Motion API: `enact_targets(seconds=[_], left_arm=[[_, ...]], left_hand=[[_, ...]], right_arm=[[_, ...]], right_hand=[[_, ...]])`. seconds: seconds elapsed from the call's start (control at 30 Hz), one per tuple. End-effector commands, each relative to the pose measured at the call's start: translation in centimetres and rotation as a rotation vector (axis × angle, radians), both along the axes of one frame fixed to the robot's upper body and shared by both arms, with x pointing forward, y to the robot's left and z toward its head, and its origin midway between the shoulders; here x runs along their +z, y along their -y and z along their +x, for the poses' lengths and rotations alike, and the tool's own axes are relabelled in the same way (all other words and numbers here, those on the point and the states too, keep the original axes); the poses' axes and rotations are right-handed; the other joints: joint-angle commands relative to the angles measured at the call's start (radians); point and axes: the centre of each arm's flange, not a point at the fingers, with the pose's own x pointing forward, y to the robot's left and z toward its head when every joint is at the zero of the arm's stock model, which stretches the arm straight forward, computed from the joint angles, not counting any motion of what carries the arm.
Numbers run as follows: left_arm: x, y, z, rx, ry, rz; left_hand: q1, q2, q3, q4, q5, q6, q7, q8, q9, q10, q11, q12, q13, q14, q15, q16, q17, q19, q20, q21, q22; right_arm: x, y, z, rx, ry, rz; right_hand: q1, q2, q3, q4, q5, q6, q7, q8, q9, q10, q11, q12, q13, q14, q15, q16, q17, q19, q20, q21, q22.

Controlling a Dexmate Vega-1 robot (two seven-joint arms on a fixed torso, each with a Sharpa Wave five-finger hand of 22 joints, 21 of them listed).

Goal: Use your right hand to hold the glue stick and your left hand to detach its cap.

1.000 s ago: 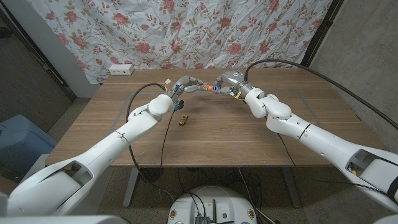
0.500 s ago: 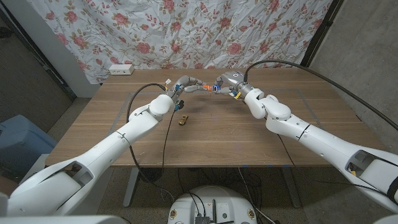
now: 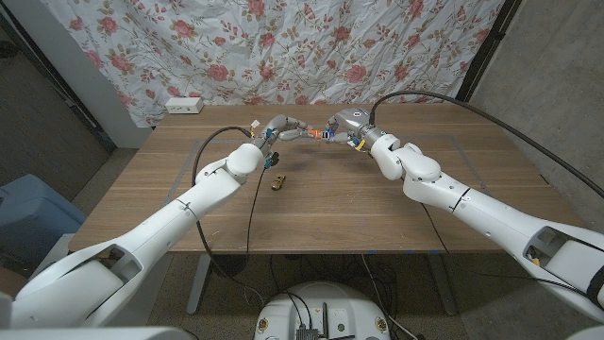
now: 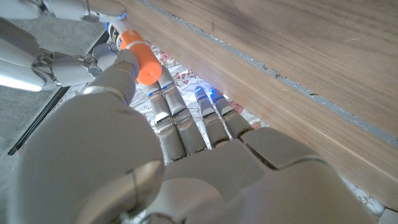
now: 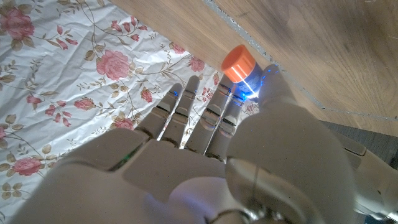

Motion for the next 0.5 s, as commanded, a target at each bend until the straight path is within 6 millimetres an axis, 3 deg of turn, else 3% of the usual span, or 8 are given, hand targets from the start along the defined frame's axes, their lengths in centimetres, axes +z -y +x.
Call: enact_targets(seconds=[0.03, 0.5], left_arm=[[0.22, 0.04, 0.16, -0.015, 0.001, 0.005], [0.08, -0.09, 0.07, -0.017, -0.006, 0.001]], left_hand=[[0.003, 0.011, -0.001, 0.001, 0.005, 0.025, 0.017, 0.006, 0.004, 0.04, -0.027, 0.002, 0.002, 0.009, -0.115, 0.0, 0.001, 0.009, 0.0, -0.001, 0.004], [0.005, 0.014, -0.006, 0.001, 0.005, 0.027, 0.015, 0.0, 0.004, 0.043, -0.027, -0.003, 0.003, 0.012, -0.115, -0.002, 0.0, 0.01, -0.002, -0.002, 0.003]], right_arm=[[0.02, 0.04, 0.3, -0.006, -0.001, 0.0], [-0.07, 0.16, 0.41, -0.012, 0.006, -0.003]], right_hand=[[0.012, 0.015, 0.001, -0.004, 0.005, 0.067, -0.026, 0.008, 0.004, 0.009, 0.0, 0.003, 0.004, -0.002, -0.128, 0.005, 0.0, 0.003, 0.001, 0.0, 0.002], [0.015, 0.015, -0.001, -0.005, 0.005, 0.068, -0.026, 0.004, 0.003, 0.006, 0.0, 0.002, 0.004, -0.002, -0.127, 0.006, 0.001, 0.002, 0.001, 0.0, 0.002]])
